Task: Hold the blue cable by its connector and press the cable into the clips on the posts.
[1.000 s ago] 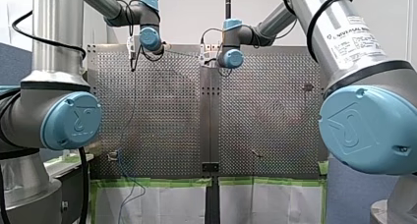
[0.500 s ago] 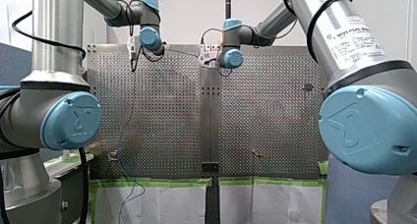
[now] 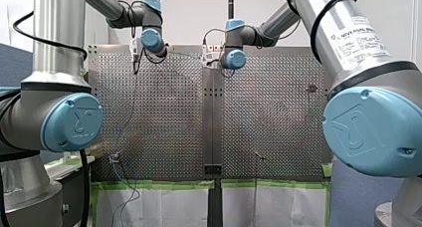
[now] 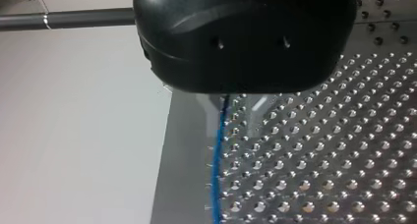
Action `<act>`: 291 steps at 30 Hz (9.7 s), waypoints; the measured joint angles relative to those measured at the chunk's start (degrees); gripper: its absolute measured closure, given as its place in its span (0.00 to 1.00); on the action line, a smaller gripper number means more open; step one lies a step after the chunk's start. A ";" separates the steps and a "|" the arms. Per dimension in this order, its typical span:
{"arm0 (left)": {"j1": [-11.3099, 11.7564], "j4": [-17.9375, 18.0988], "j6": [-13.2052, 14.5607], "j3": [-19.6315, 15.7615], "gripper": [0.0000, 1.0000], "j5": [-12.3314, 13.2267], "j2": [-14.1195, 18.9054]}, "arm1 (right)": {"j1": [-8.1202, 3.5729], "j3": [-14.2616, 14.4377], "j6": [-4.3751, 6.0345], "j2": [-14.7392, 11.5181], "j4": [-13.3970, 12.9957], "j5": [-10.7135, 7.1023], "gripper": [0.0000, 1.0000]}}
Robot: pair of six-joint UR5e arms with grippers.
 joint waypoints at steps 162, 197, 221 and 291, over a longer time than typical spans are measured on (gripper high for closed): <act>-21.84 18.31 -1.16 -9.11 0.99 -7.23 -25.54 | -8.41 40.04 -0.57 2.31 -21.40 8.09 1.00; -24.53 22.27 -2.38 -4.06 0.99 -7.63 -36.20 | -11.94 40.10 -0.09 13.14 -29.68 7.68 1.00; -29.10 25.72 -5.08 1.25 0.97 -8.06 -47.30 | -15.01 42.18 0.30 13.49 -30.24 9.64 1.00; -37.11 24.01 -0.25 19.53 0.97 -19.92 -62.09 | -33.73 40.82 -1.65 24.61 -43.26 -10.47 1.00</act>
